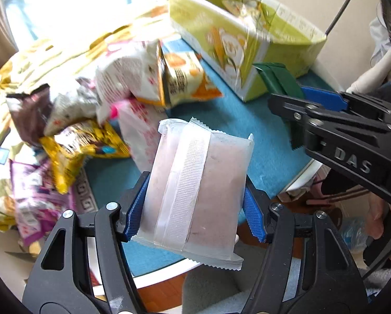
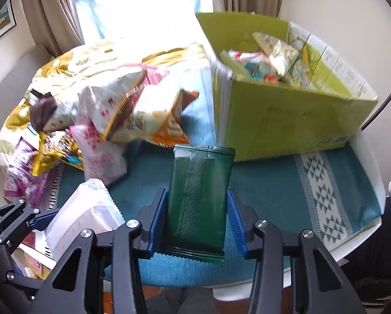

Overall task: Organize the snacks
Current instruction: 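Lower the white pack into the box while right releases green pack there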

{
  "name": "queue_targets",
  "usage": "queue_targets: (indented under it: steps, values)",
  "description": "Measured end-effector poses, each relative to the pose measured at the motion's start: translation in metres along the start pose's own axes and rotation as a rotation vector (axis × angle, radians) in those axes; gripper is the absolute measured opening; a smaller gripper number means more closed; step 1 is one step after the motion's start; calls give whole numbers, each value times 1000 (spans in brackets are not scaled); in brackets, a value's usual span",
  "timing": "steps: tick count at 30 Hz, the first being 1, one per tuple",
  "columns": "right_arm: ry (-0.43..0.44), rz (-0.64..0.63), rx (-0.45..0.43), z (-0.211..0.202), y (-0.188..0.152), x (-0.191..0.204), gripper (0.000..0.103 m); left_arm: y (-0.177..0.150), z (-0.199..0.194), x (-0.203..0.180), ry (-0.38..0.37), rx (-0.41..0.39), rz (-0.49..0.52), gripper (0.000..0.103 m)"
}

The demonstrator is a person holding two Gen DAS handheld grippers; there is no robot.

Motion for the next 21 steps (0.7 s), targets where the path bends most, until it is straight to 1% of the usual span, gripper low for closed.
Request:
queue_targets:
  steps: [4,7,9,13,16,18,21]
  values:
    - [4,31,-57,-34,20,-1,41,29,-34,2,13,-81,13,62]
    - [10,59,-107,-53,38,-11,41,55,-53,-4,4,-145,26,62]
    - [9,65,-142,-46,60,-15,41,77,-60,-10,2,-176,17,62]
    - [-11,62,-197,-61,84,-47,41,116,-66,-37,-3,-225,-17,62]
    - [-8,62,-221,-65,100,-80,41,145,-59,-65,-2,-248,-44,62]
    - [-7,53,-223,-63,109,-103,41,163,-49,-86,-17,-250,-64,62]
    - [7,36,-211,-55,119,-139,41,190,-14,-122,-28,-223,-83,62]
Point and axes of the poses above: each gripper's, at about its wrist camera, not at the fingertips, and z roughly the way its jaws point, x to its left, y to its top, the point moved 4 cm from there along z, roughly the way its jaws point, and after that the axes turned 10 degrees about -z, right-handed, at the moved point
